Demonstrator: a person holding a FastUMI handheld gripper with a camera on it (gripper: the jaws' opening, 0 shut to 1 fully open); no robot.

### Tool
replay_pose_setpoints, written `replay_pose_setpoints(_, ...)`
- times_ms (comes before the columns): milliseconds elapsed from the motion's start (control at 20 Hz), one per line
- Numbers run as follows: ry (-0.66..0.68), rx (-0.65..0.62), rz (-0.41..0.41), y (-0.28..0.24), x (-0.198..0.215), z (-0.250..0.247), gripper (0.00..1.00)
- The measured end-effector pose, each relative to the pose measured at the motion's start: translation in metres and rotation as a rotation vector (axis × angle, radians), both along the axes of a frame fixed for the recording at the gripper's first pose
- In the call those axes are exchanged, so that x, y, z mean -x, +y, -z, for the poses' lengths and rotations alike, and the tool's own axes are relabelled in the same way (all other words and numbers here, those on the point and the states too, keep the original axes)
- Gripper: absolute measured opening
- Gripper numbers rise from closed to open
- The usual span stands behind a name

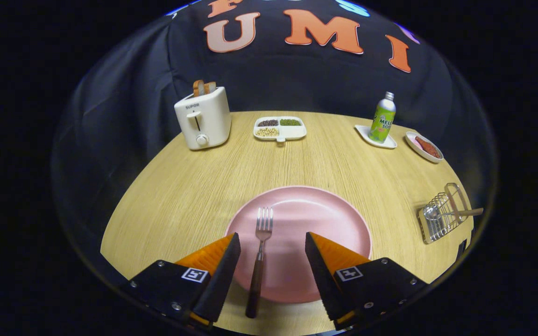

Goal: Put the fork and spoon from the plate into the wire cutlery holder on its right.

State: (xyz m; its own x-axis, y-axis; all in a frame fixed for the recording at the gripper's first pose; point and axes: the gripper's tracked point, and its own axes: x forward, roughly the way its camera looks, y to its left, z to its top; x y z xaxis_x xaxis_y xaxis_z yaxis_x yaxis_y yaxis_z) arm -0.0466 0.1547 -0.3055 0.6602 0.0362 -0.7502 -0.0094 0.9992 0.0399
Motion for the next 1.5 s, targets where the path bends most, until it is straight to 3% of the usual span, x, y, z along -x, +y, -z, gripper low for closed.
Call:
replay_pose_setpoints(200,0.087,0.002,-0.03,0.006,0.01,0.02,0.69)
replay_pose_setpoints(350,0.135,0.019,-0.069,0.011,0.014,0.031,0.49)
replay_pose_setpoints(750,0.239,0.029,-0.092,0.01,0.022,0.041,0.11)
replay_pose_setpoints(1000,0.198,0.008,-0.098,-0.006,0.02,0.019,0.06)
replay_pose_setpoints(1500,0.077,0.055,0.006,-0.116,0.004,-0.057,0.06)
